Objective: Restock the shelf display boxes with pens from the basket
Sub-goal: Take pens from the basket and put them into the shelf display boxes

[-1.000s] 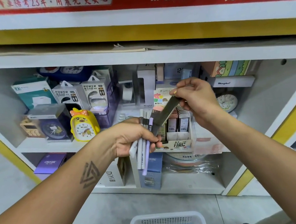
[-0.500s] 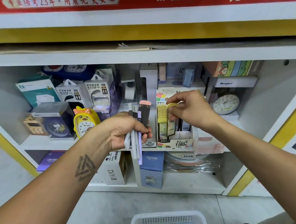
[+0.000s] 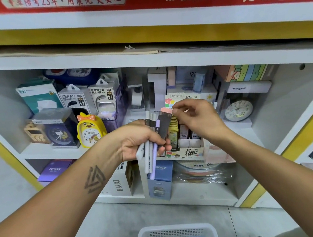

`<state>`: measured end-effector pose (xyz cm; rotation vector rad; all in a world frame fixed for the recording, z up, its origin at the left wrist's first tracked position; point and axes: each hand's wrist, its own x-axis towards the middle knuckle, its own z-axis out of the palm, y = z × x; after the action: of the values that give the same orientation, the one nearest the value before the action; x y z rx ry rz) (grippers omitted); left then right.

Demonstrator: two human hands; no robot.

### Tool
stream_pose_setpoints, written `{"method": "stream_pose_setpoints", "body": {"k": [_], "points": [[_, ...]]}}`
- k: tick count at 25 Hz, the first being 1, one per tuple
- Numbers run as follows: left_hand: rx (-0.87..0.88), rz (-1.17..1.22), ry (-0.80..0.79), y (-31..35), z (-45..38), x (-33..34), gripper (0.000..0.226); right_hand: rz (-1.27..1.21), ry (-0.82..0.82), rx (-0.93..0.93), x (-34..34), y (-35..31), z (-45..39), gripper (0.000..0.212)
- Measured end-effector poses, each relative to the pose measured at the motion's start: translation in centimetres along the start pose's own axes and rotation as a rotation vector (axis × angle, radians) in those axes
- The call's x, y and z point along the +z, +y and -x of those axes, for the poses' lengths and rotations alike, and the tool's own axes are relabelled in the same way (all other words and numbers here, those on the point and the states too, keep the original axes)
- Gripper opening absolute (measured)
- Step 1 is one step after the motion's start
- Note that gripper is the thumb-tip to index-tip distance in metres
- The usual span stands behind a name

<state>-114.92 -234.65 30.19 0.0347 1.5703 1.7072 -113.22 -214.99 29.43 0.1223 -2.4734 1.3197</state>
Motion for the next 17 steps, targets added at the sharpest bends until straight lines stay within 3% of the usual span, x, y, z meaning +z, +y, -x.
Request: {"method": "stream_pose_setpoints", "body": {"k": [3, 9, 12, 14, 17], "points": [[-0.022, -0.005, -0.056, -0.1, -0.2, 0.9, 0.023, -0.294, -0.073, 0.13, -0.3, -0.6, 0.0, 0.013], [-0.035, 0.089, -0.159, 0.7, -0.2, 1.4, 0.032, -0.322, 0.04, 0.177, -1.8, -0.5, -0.5, 0.021], [-0.032, 0.085, -0.08, 0.8, -0.4, 0.7, 0.037, -0.343, 0.1, 0.188, -3.3, 0.1, -0.9, 0.016], [-0.018, 0.053, -0.02, 0.7, -0.5, 0.3, 0.033, -0.288, 0.045, 0.184, -4.2, 0.5, -0.8, 0.007], [0.017, 0.008, 0.067, 0.6, -0.8, 0.3, 0.025, -0.195, -0.024, 0.18, -4.6, 0.6, -0.6, 0.016]]}}
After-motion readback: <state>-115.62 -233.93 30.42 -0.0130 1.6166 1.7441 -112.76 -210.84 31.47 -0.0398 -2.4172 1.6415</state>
